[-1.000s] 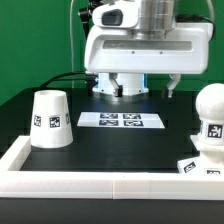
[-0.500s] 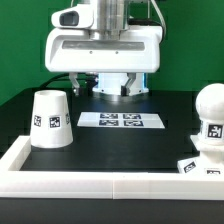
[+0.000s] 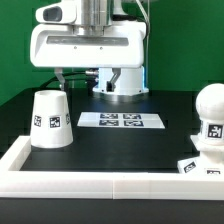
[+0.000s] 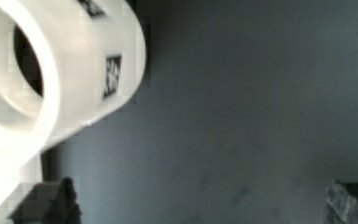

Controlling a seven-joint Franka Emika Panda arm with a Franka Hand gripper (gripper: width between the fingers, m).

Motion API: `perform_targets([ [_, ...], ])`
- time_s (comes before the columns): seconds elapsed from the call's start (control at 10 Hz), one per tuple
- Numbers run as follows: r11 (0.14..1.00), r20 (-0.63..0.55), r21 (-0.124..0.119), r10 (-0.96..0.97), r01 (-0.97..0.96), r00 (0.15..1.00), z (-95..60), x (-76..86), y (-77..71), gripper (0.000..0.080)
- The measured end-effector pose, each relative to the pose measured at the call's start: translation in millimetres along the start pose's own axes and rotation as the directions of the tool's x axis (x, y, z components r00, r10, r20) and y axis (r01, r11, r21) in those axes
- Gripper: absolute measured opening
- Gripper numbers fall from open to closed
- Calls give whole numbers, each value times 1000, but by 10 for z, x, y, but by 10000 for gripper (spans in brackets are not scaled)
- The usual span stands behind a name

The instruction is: Assemble lamp

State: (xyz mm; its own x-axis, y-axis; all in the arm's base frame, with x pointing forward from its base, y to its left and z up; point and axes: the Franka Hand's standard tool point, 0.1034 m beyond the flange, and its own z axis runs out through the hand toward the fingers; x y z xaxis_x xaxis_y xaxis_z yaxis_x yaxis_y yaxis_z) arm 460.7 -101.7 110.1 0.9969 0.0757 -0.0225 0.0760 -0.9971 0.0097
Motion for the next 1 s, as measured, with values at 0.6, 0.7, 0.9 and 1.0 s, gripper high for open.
perform_targets([
  [0.6, 999, 12, -6, -32, 33, 999, 135, -287, 255, 698],
  [0.7, 999, 21, -8, -41, 41, 999, 183, -293, 285, 698],
  [0.9, 999, 45, -4, -52, 52, 998, 326, -317, 354, 698],
  [1.0, 999, 54, -3, -51, 51, 997, 366, -338, 371, 698],
])
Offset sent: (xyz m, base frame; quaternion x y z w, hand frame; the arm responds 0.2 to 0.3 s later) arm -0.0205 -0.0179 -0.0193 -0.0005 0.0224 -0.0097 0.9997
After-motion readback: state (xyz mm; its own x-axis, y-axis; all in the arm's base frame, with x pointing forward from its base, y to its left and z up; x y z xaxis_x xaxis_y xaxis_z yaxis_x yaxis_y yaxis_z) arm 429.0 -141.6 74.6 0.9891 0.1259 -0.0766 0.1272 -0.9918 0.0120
